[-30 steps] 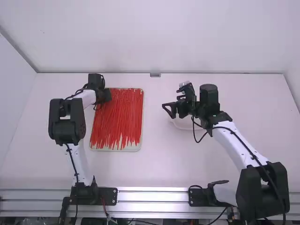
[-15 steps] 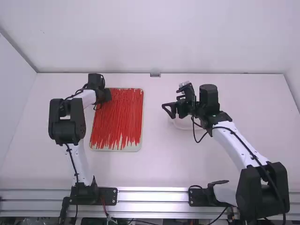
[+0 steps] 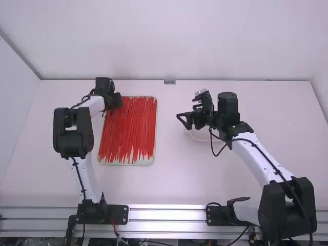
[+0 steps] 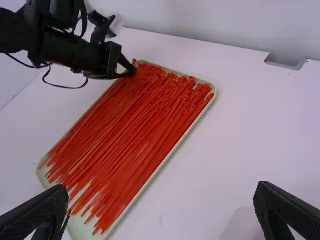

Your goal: Fasten the cable tie

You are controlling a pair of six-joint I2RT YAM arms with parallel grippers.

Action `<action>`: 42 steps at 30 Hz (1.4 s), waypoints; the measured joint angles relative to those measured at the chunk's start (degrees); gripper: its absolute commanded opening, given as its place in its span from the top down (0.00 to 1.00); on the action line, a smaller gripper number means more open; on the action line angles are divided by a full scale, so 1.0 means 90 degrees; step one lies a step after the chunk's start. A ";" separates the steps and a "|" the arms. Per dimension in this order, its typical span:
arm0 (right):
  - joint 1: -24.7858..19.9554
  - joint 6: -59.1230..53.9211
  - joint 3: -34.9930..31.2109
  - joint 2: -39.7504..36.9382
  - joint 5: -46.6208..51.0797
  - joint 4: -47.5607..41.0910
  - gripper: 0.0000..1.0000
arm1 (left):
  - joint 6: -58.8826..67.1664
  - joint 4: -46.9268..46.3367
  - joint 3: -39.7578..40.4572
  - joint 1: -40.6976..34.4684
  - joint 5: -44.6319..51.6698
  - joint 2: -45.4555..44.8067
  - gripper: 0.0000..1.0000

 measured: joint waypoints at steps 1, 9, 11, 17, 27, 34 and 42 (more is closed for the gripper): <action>0.0000 0.0000 0.0002 0.0000 0.0000 0.0002 0.01 | -0.0005 -0.0092 0.0163 0.0000 0.0056 0.0000 0.98; -0.0002 0.0002 0.0000 0.0000 0.0005 0.0107 0.01 | -0.0051 -0.0991 0.1285 0.0000 0.0340 -0.0061 0.98; -0.0029 0.0000 0.0000 0.0000 -0.0002 0.0197 0.01 | -0.0078 -0.1229 0.1494 0.0000 0.0427 -0.0172 0.98; -0.0049 0.0075 0.0000 0.0000 0.0002 0.0396 0.01 | -0.0146 -0.1700 0.1851 -0.0024 0.0568 -0.0682 0.98; -0.0049 0.0219 0.0002 0.0000 0.0000 0.0806 0.01 | -0.0168 -0.2217 0.1855 -0.0160 0.0636 -0.1778 0.98; -0.0049 0.0393 0.0002 0.0000 -0.0002 0.1064 0.01 | -0.0165 -0.2314 0.1562 -0.0566 0.0138 -0.2565 0.98; -0.0049 0.0753 0.0002 0.0000 -0.0002 0.1333 0.01 | -0.0221 -0.1588 0.0287 -0.0716 -0.0061 -0.3444 0.98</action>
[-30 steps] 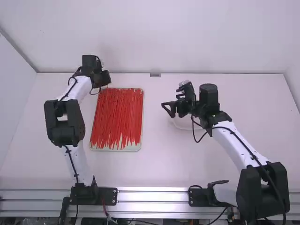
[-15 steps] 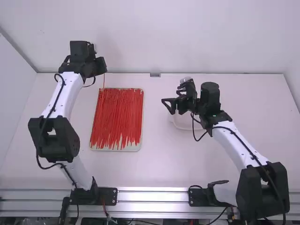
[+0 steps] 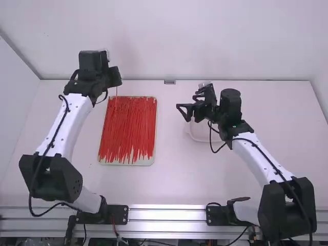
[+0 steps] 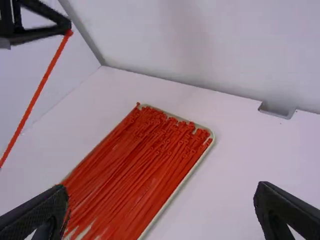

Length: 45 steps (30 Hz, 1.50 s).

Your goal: Fasten the cable tie

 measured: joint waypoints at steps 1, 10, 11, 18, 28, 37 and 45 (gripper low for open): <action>0.0002 0.0041 0.0000 0.0000 0.0000 0.0041 0.01 | -0.0032 0.0151 -0.0199 0.0000 -0.0005 -0.0087 0.98; 0.0474 0.0328 0.0000 0.0000 0.0019 0.0401 0.01 | -0.0369 0.1999 -0.2312 0.0002 0.0386 -0.1093 0.98; 0.0525 0.0328 0.0000 0.0000 0.0019 0.0432 0.01 | -0.0374 0.2159 -0.2446 0.0005 0.0503 -0.1180 0.98; 0.0794 0.0347 0.0000 0.0000 -0.0005 0.0673 0.01 | -0.0350 0.3317 -0.3033 0.0007 0.1965 -0.1741 0.98; 0.1112 0.0376 0.0000 0.0000 -0.0401 0.1464 0.01 | -0.0818 0.4801 -0.3033 -0.0049 0.4041 -0.1756 0.98; 0.1404 0.0423 0.0000 0.0000 -0.0627 0.2215 0.01 | -0.1285 0.5816 -0.3036 -0.0789 0.4733 -0.1756 0.98; 0.1452 0.0498 0.0000 0.0000 -0.0974 0.2511 0.07 | -0.1598 0.6404 -0.3036 -0.1129 0.5000 -0.1756 0.98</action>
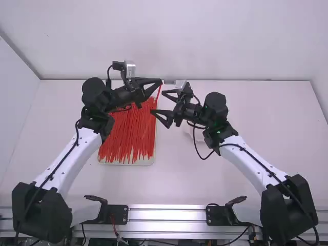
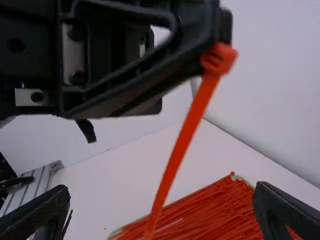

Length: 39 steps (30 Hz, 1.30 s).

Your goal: Fasten the cable tie

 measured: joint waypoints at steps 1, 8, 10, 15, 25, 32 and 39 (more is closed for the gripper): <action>0.0000 0.0005 0.0000 0.0000 -0.0012 0.0000 0.09 | -0.0066 0.0121 -0.0002 0.0000 0.0053 -0.0002 0.98; 0.0000 0.0044 0.0000 0.0000 -0.0313 0.0243 0.37 | -0.0384 0.0340 -0.0002 0.0000 0.0226 0.0000 0.98; -0.0002 0.0041 0.0000 0.0000 -0.0376 0.0291 0.45 | -0.0435 0.0340 -0.0002 0.0000 0.0226 0.0000 0.98; -0.0012 0.0032 0.0000 0.0000 -0.0508 0.0321 0.69 | -0.0542 0.0364 -0.0002 -0.0024 0.0219 0.0000 0.98; -0.0104 0.0299 0.0000 0.0000 -0.0510 0.0313 1.00 | -0.0697 0.0607 -0.0002 -0.0024 0.0228 0.0000 0.98; -0.0245 0.0350 0.0000 0.0000 -0.0590 0.0296 1.00 | -0.0767 0.0653 -0.0010 0.0024 0.0260 0.0000 0.57; -0.1001 0.0362 0.0000 0.0000 -0.1462 0.0301 1.00 | -0.0359 0.0738 -0.0010 0.0563 0.0906 0.0000 0.34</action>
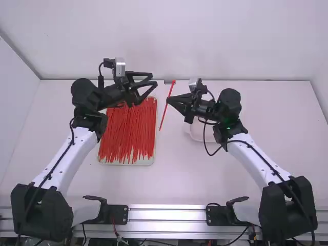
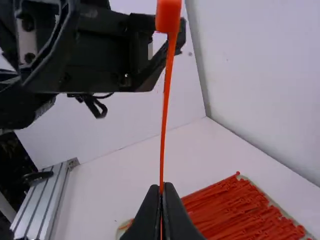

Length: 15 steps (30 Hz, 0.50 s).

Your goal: Fasten the cable tie

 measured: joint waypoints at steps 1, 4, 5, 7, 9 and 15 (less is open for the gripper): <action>-0.0131 0.0000 0.0012 0.0000 -0.0194 0.0000 1.00 | 0.0109 -0.0002 0.0002 0.0134 0.0197 0.0000 0.32; -0.0430 0.0000 0.0117 0.0000 -0.0697 0.0000 1.00 | 0.0522 -0.0070 0.0058 0.0437 0.0835 0.0022 0.26; -0.0503 0.0002 0.0165 0.0000 -0.0823 0.0002 1.00 | 0.0670 -0.0158 0.0146 0.0508 0.1052 0.0066 0.24; -0.0576 0.0005 0.0223 0.0000 -0.0971 0.0000 1.00 | 0.0845 -0.0299 0.0291 0.0556 0.1285 0.0146 0.23; -0.0614 -0.0005 0.0287 0.0000 -0.1132 0.0002 1.00 | 0.1151 -0.0610 0.0595 0.0573 0.1632 0.0355 0.15; -0.0461 -0.0255 0.0296 0.0000 -0.1331 -0.0372 1.00 | 0.1673 -0.0872 0.1129 0.0401 0.2314 0.1083 0.05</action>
